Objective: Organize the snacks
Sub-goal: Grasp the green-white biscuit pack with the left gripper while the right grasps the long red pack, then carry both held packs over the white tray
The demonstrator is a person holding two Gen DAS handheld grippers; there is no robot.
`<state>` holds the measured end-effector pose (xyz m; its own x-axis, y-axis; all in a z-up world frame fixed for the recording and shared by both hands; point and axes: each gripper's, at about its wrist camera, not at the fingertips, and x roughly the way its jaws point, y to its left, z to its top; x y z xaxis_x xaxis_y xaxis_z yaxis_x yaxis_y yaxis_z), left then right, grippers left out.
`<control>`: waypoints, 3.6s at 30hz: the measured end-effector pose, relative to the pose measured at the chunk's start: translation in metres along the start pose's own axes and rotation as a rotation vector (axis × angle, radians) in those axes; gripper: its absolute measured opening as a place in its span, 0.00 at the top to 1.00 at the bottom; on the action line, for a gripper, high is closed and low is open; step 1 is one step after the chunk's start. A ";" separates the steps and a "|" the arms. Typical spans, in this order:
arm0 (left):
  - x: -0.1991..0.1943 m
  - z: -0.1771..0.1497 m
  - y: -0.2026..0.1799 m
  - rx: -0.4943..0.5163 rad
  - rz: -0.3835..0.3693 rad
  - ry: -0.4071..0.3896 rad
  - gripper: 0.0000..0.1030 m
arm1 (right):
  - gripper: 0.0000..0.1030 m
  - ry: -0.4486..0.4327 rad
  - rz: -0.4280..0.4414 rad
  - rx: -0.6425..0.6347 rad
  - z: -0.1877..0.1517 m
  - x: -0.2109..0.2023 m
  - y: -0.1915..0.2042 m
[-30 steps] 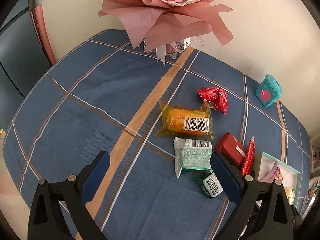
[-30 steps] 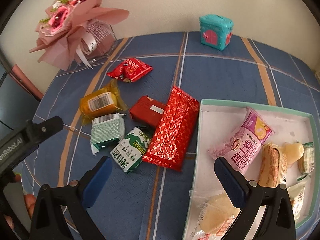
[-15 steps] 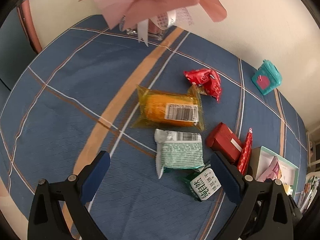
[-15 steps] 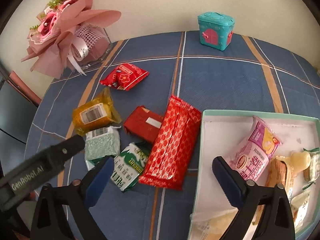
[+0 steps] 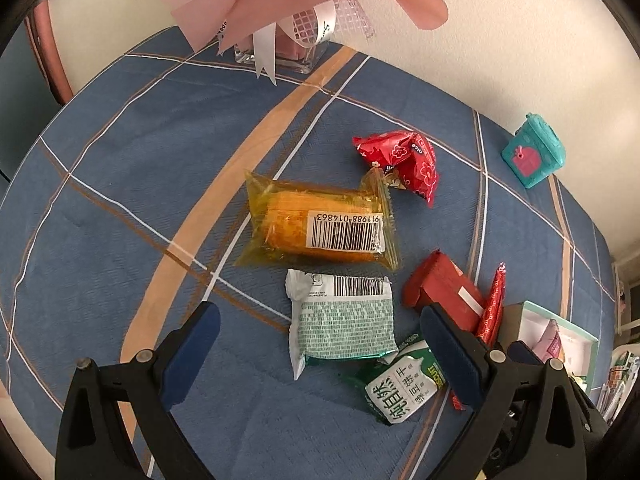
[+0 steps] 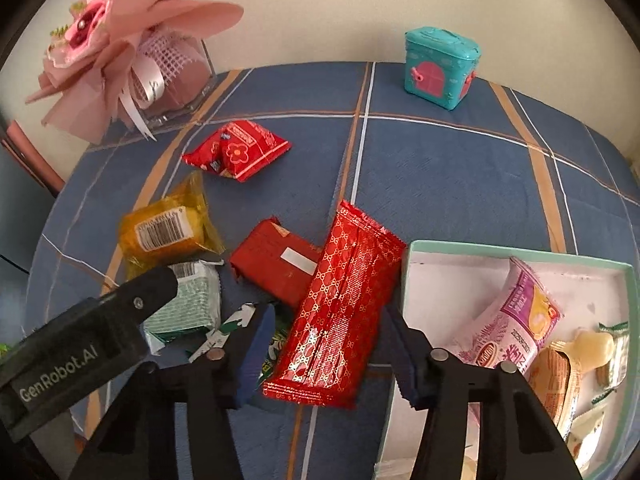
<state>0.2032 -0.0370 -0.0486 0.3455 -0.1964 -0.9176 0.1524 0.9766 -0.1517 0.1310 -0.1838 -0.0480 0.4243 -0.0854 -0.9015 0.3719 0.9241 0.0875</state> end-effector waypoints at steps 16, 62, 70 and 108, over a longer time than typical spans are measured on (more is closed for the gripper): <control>0.010 -0.002 -0.011 0.035 0.019 0.021 0.03 | 0.66 0.005 -0.110 -0.080 -0.002 -0.001 0.004; -0.015 -0.005 -0.016 0.021 -0.051 -0.011 0.43 | 0.89 -0.118 -0.040 -0.056 0.006 -0.049 -0.010; -0.046 -0.007 -0.027 0.026 -0.075 -0.058 0.43 | 0.89 -0.183 -0.027 -0.051 0.007 -0.086 -0.015; -0.077 -0.088 -0.187 0.332 -0.249 -0.008 0.43 | 0.89 -0.229 -0.146 0.207 -0.021 -0.164 -0.188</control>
<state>0.0664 -0.1967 0.0185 0.2675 -0.4254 -0.8646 0.5222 0.8181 -0.2409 -0.0260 -0.3353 0.0749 0.5196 -0.3140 -0.7946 0.5923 0.8026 0.0702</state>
